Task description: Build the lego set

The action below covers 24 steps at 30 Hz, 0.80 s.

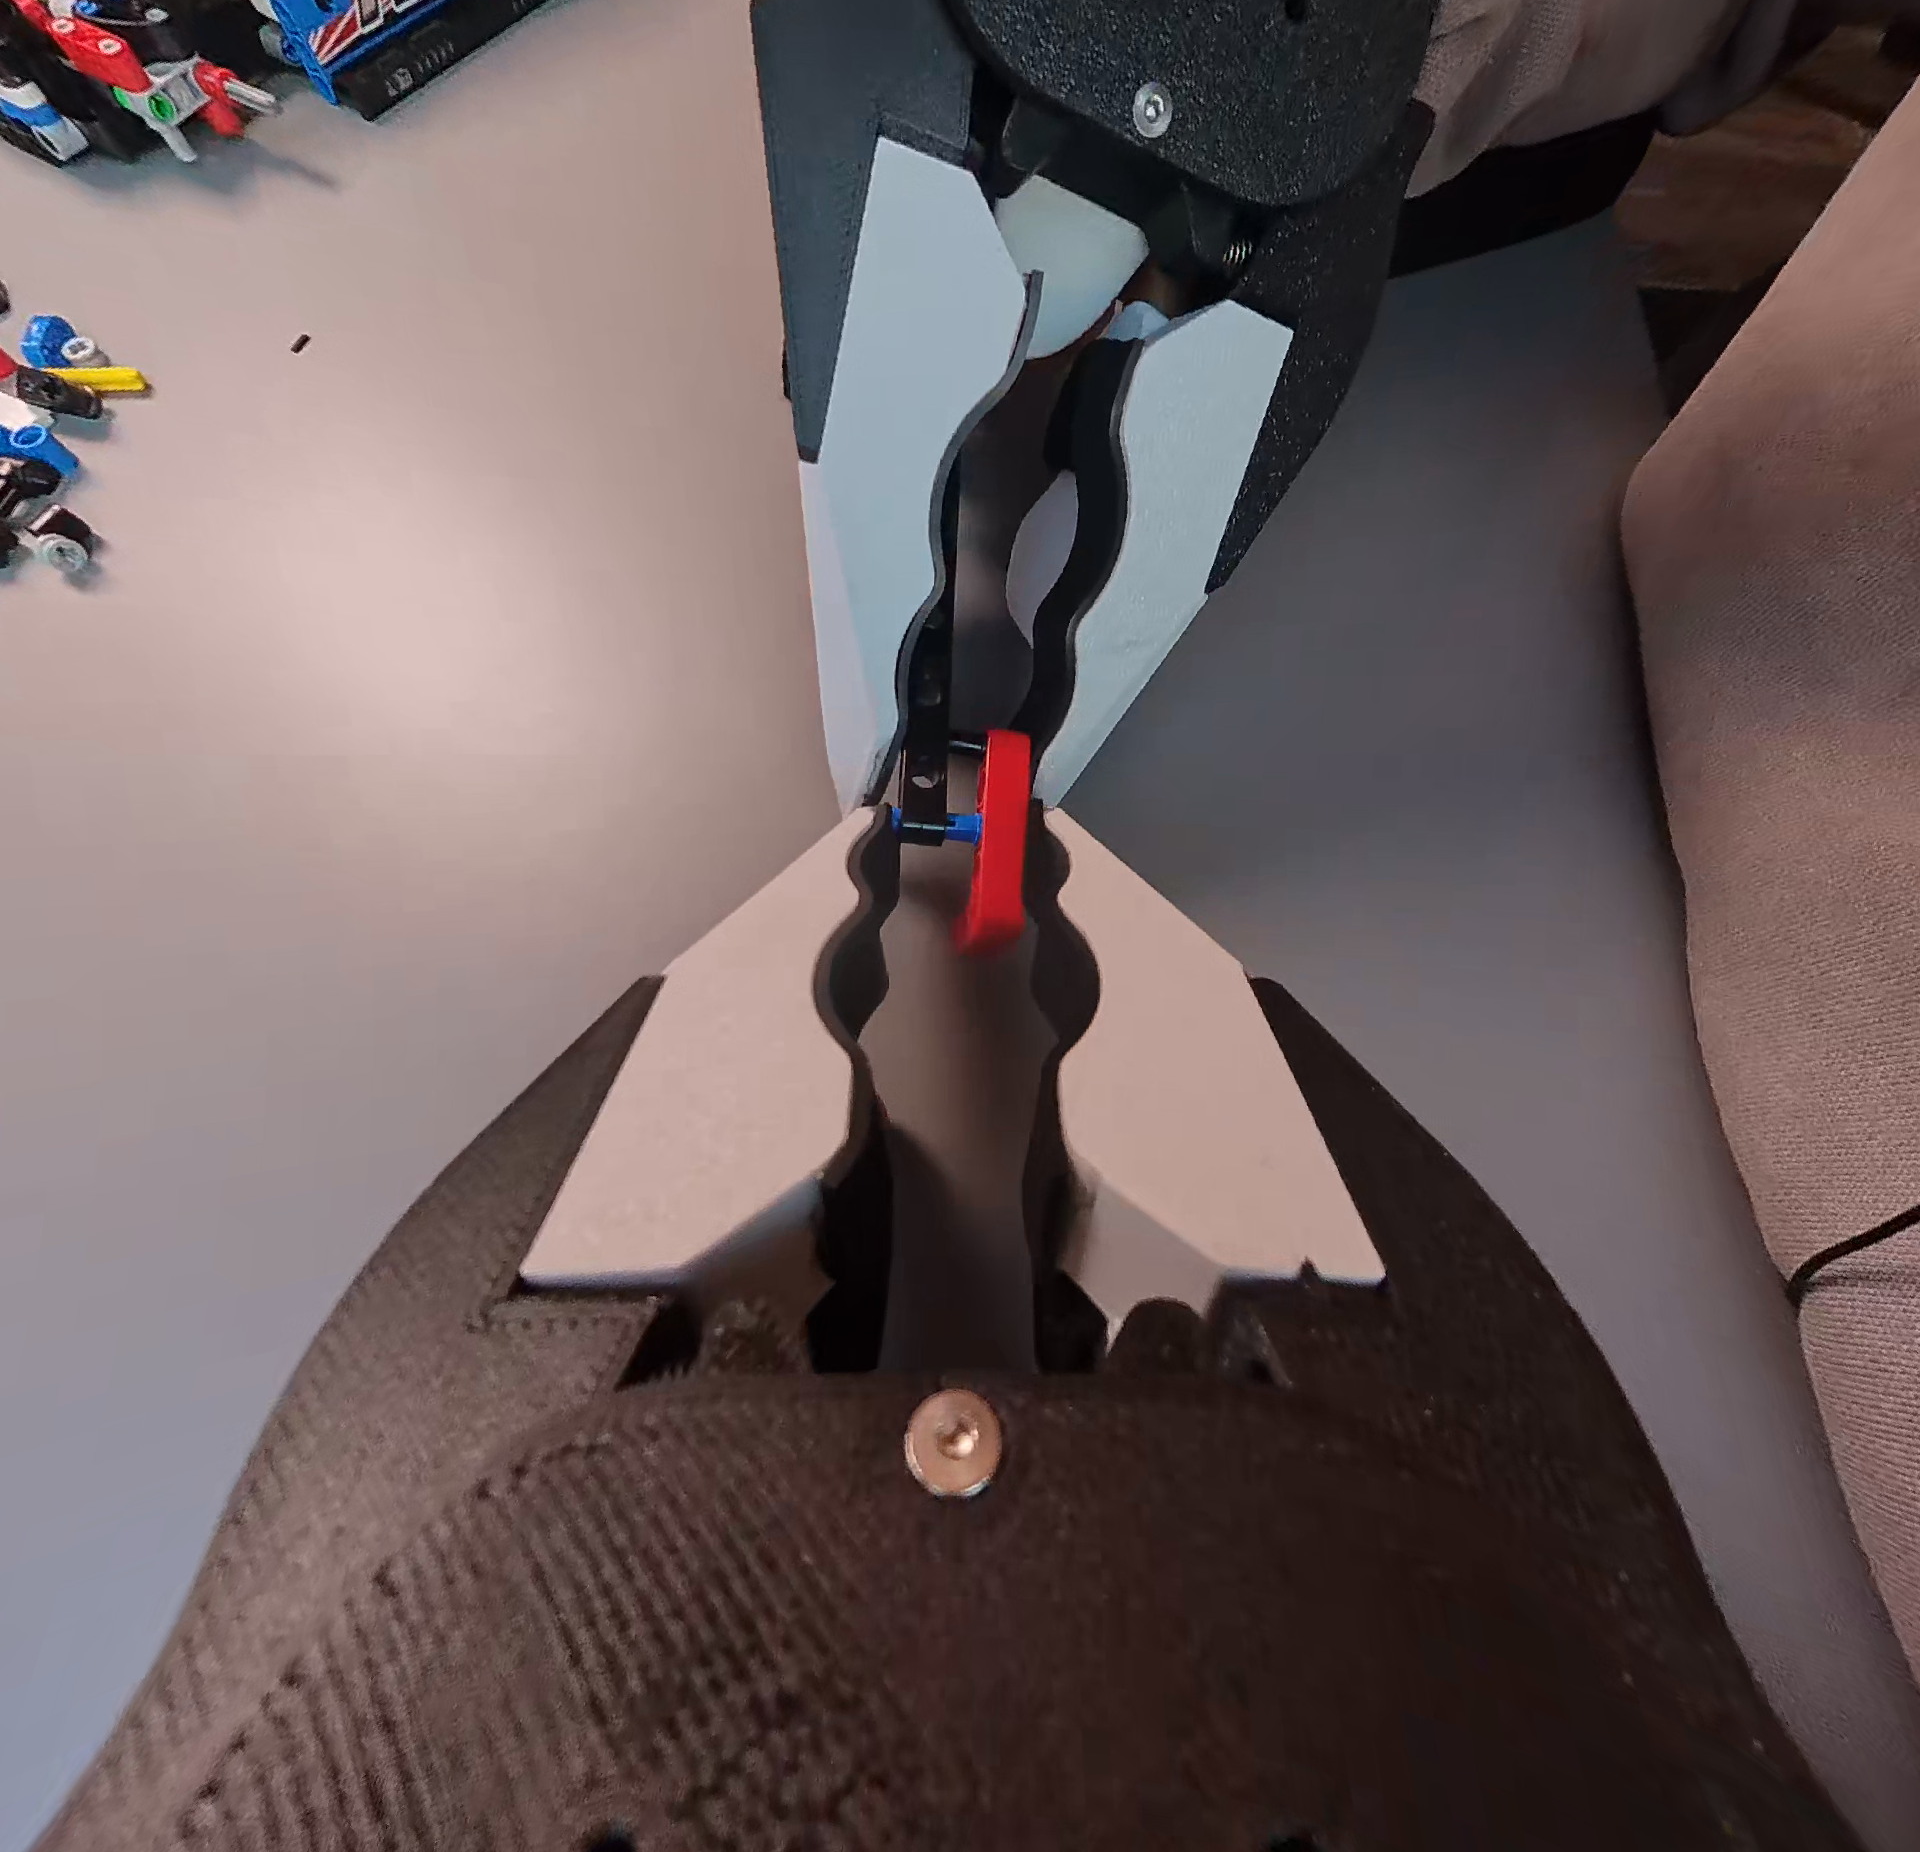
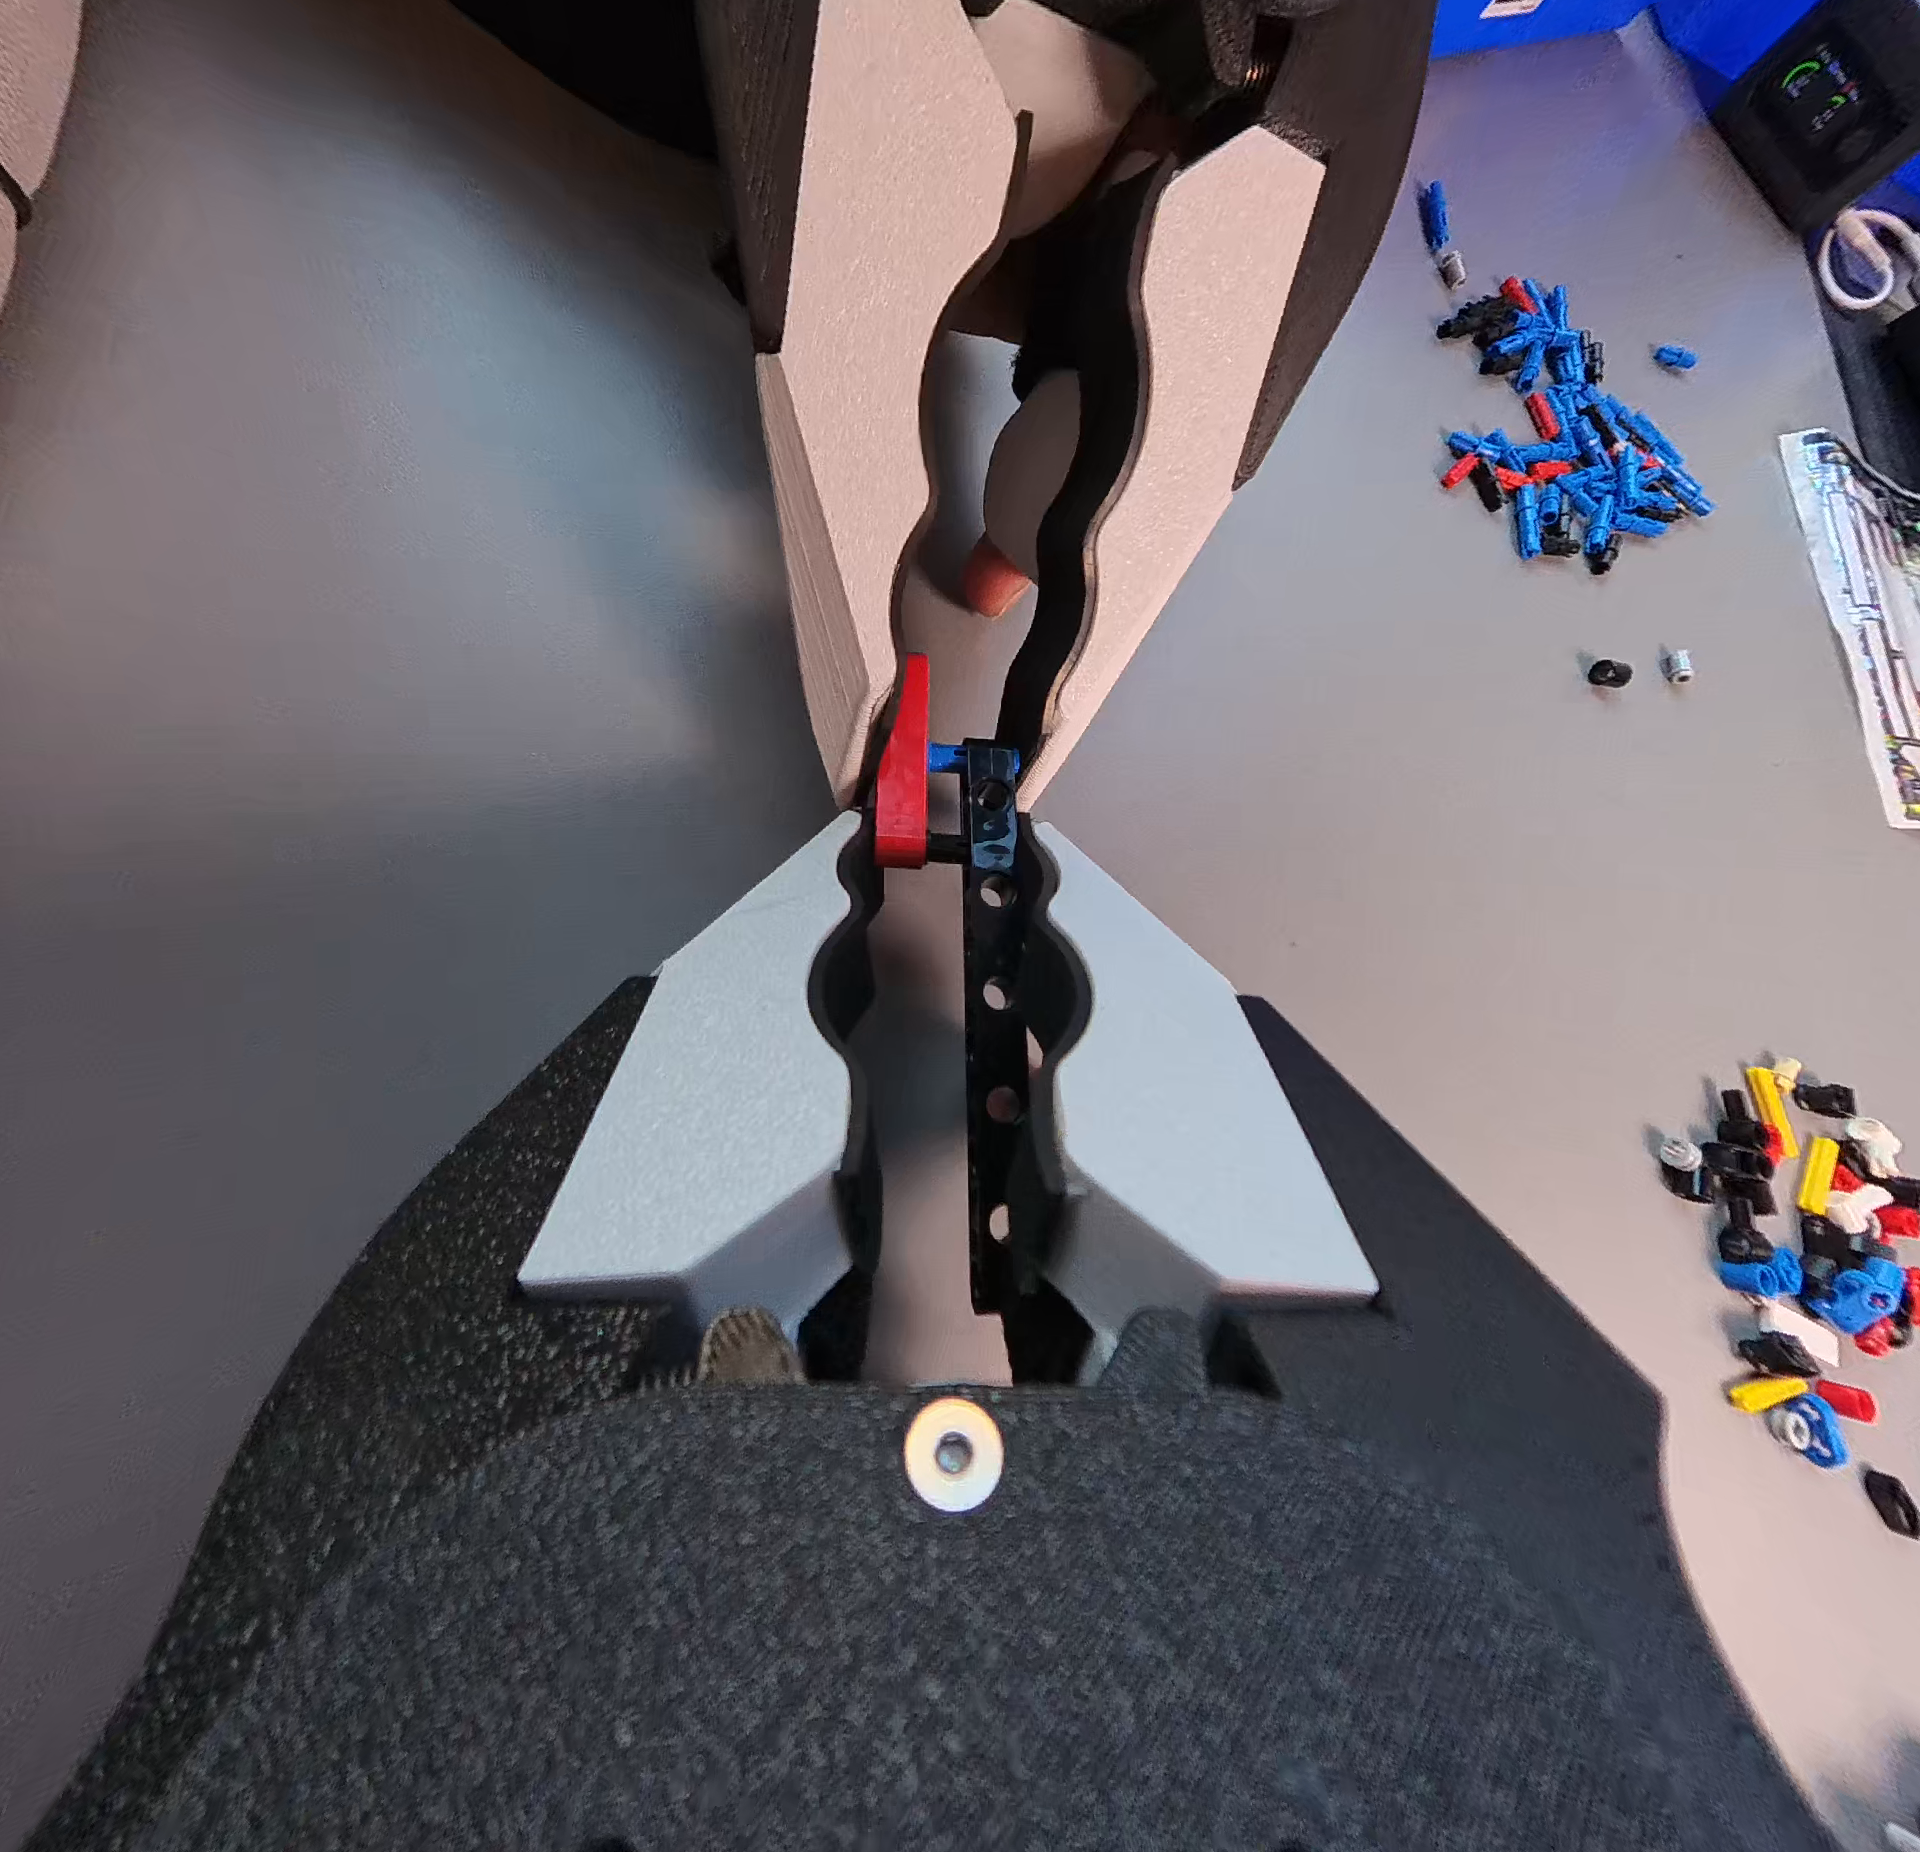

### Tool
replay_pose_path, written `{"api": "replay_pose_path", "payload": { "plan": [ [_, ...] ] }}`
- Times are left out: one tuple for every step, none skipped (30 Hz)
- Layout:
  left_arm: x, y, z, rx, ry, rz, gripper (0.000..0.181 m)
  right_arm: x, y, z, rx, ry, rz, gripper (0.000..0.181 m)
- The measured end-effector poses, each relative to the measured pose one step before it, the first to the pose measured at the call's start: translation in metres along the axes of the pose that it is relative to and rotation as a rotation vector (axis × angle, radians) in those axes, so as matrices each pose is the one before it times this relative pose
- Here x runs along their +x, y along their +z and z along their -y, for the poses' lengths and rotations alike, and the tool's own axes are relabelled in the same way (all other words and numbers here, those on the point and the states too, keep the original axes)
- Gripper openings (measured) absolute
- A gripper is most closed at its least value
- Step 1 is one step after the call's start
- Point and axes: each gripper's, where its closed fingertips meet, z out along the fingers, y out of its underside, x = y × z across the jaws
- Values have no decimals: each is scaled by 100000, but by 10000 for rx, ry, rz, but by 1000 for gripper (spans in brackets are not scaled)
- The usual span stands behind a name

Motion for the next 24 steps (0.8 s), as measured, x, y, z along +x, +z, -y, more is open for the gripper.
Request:
{"api": "replay_pose_path", "payload": {
  "plan": [
    [72,10,7,8,73,8,23,-62,-35,17,-2,-36,-35,21],
    [57,10,4,3,60,10,23,-61,-39,-2,17,-24,4,21],
    [41,12,-2,13,-35,-47,23,-39,-19,13,-2,11,-4,21],
    [35,-5,-3,27,-19,-24,23,-6,-3,9,-44,-45,-60,21],
    [73,2,-21,26,-47,-68,23,-55,-8,16,-41,-85,-36,21],
    [60,-11,-17,56,-133,-106,23,-87,5,35,-11,32,-8,21],
    [2,0,21,43,-90,-5,23,33,6,-10,1,39,-19,21],
    [0,2,15,2,-25,18,23,17,-3,-3,18,-30,-19,21],
    [-8,-1,9,17,-43,-23,23,-5,8,6,25,26,-1,21],
    [-82,-30,-14,15,-38,34,23,48,52,-23,59,122,70,21],
    [-231,-35,4,21,-42,123,23,151,86,-33,118,253,119,22],
    [-286,-66,62,52,30,113,24,328,70,4,130,-2,-129,23],
    [-223,-141,150,92,150,64,24,279,-23,115,127,-95,-174,24],
    [-311,-222,216,101,122,134,24,361,-148,208,157,260,-75,25],
    [-406,-199,-40,-49,176,253,24,493,-397,329,249,221,-93,28],
    [-289,-163,-228,-85,227,231,24,482,-546,247,214,77,-79,36],
    [43,-144,-24,98,90,49,24,337,-424,63,144,183,-16,39],
    [196,-103,175,164,-31,-53,24,-24,-173,49,114,184,87,41],
    [35,-45,165,100,20,35,24,-337,45,68,76,70,150,39],
    [-97,-48,180,77,99,94,24,-366,126,67,30,-107,81,35],
    [35,-65,224,100,47,-22,24,-150,81,-42,-46,-168,-43,29],
    [29,-43,200,127,-74,-47,24,246,-100,72,47,-124,-192,25],
    [-20,-66,242,171,-129,-34,24,151,-224,288,217,68,-41,26],
    [46,-69,188,125,-149,-90,24,40,-136,199,163,126,33,26]
  ]
}}
